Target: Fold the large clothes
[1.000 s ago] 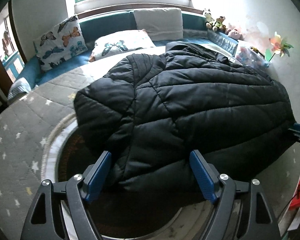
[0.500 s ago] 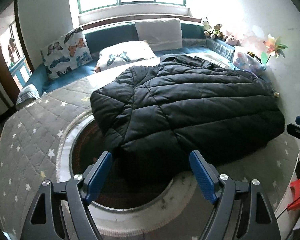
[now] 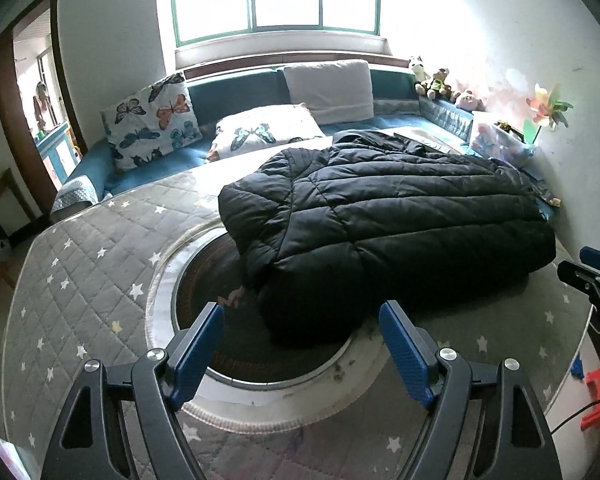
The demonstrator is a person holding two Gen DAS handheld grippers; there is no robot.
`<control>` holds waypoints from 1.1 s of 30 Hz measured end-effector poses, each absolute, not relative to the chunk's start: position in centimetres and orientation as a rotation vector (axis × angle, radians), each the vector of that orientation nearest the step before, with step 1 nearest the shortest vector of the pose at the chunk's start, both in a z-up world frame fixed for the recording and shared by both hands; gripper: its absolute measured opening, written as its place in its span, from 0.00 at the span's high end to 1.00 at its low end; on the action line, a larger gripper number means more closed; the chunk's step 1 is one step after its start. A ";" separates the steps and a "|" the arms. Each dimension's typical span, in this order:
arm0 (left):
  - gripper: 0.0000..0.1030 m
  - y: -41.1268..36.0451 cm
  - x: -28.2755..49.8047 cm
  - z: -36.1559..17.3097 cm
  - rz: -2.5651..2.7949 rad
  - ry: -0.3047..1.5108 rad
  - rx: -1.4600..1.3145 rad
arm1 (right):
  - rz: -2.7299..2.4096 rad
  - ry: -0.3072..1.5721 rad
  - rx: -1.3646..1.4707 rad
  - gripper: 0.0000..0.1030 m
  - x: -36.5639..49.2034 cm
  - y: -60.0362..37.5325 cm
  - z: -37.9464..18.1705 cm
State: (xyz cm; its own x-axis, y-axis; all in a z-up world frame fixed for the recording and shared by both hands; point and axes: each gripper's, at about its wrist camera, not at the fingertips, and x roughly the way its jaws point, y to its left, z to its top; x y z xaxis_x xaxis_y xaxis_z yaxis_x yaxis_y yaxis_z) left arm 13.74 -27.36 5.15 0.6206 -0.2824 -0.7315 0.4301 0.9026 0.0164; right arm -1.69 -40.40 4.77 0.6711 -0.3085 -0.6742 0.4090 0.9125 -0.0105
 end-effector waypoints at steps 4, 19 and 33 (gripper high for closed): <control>0.17 -26.7 13.0 5.3 -0.423 0.800 0.188 | -0.418 0.717 0.146 0.19 -2.3 -39.3 4.7; 0.17 -25.8 10.3 4.8 -0.475 0.798 0.212 | -0.465 0.681 0.215 0.19 -4.6 -37.9 4.0; 0.17 -26.9 9.6 4.5 -0.512 0.808 0.222 | -0.446 0.671 0.168 0.19 -5.0 -36.1 3.9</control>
